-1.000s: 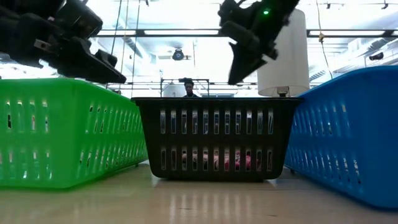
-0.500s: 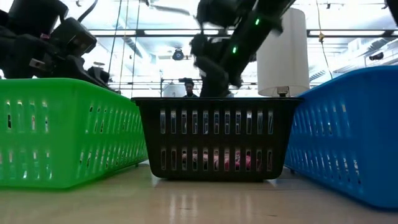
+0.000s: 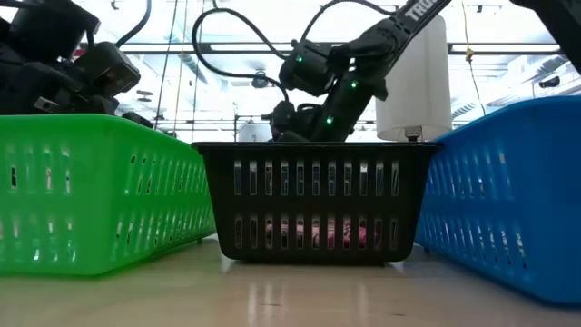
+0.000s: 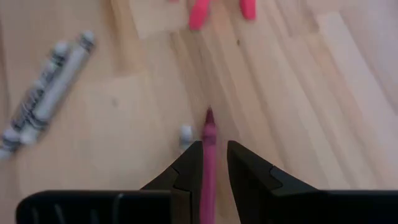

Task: Sort crayons
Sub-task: Put the red crayon into the right blue bin

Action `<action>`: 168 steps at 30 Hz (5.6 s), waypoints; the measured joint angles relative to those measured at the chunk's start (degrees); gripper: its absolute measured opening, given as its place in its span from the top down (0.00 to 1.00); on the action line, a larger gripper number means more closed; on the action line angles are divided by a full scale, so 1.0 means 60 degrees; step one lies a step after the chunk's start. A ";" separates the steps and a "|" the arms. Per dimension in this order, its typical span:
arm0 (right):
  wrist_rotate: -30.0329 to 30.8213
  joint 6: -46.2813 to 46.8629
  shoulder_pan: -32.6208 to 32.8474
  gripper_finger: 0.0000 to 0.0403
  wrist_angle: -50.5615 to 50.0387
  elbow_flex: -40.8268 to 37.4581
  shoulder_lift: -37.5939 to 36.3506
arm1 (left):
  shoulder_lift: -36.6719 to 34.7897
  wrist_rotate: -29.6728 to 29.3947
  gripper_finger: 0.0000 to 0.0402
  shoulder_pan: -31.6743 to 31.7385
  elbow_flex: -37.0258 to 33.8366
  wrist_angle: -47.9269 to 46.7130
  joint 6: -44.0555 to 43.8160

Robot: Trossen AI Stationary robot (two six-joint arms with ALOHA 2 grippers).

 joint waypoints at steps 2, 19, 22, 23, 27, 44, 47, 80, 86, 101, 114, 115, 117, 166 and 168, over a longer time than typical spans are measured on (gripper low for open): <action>-0.0110 -0.0004 -0.0034 0.79 0.0060 -0.0004 0.0039 | 0.0000 0.0003 0.74 -0.0010 0.0000 -0.0068 -0.0070; -0.0667 0.0355 -0.0261 0.79 0.1070 -0.0716 0.0051 | 0.0000 0.0003 0.74 -0.0050 0.0000 -0.0314 -0.0201; -0.0714 0.0572 -0.0295 0.79 0.1442 -0.1052 0.0051 | 0.0000 0.0003 0.74 -0.0050 0.0000 -0.0313 -0.0204; -0.0718 0.0619 -0.0299 0.79 0.1576 -0.1125 0.0036 | 0.0000 0.0003 0.74 -0.0050 0.0000 -0.0311 -0.0204; -0.0703 0.0851 -0.0295 0.79 0.1950 -0.1427 0.0009 | 0.0000 0.0003 0.74 -0.0050 0.0000 -0.0277 -0.0212; -0.0493 0.1191 -0.0288 0.93 0.1937 -0.1486 0.0004 | 0.0000 0.0003 0.74 -0.0050 0.0004 -0.0263 -0.0226; -0.0450 0.1191 -0.0288 0.93 0.1978 -0.1494 0.0007 | 0.0000 0.0003 0.74 -0.0050 0.0004 -0.0263 -0.0227; -0.0889 0.1351 0.1200 0.91 0.1377 -0.0079 -0.0839 | -0.0004 -0.0765 0.74 0.0743 0.0011 0.0629 0.1771; -0.0893 0.1791 0.1869 0.91 0.1535 -0.0080 -0.0845 | -0.0004 -0.0762 0.74 0.0903 0.0011 0.1176 0.2214; -0.0935 0.3417 0.3448 0.91 0.0852 -0.0077 -0.1066 | -0.0004 -0.0760 0.74 0.0901 0.0011 0.2735 0.3822; 0.0300 0.6170 0.4586 0.91 -0.2338 -0.0073 -0.2054 | -0.0004 -0.0758 0.74 0.0901 0.0007 0.3512 0.4815; 0.0295 0.6524 0.4667 0.91 -0.2683 -0.0073 -0.2090 | -0.0004 -0.0758 0.74 0.0901 0.0007 0.3518 0.4864; 0.0284 0.7323 0.4860 0.91 -0.3578 -0.0073 -0.2139 | -0.0004 -0.0758 0.74 0.0901 0.0007 0.3545 0.4979; -0.1418 1.8162 0.8768 0.91 -0.8784 -0.1405 -0.2641 | -0.0004 -0.0751 0.74 0.0901 0.0007 0.3948 0.5377; -0.1216 1.8306 0.8768 0.91 -0.8269 -0.1715 -0.2637 | -0.0004 -0.0751 0.74 0.0901 0.0007 0.3950 0.5377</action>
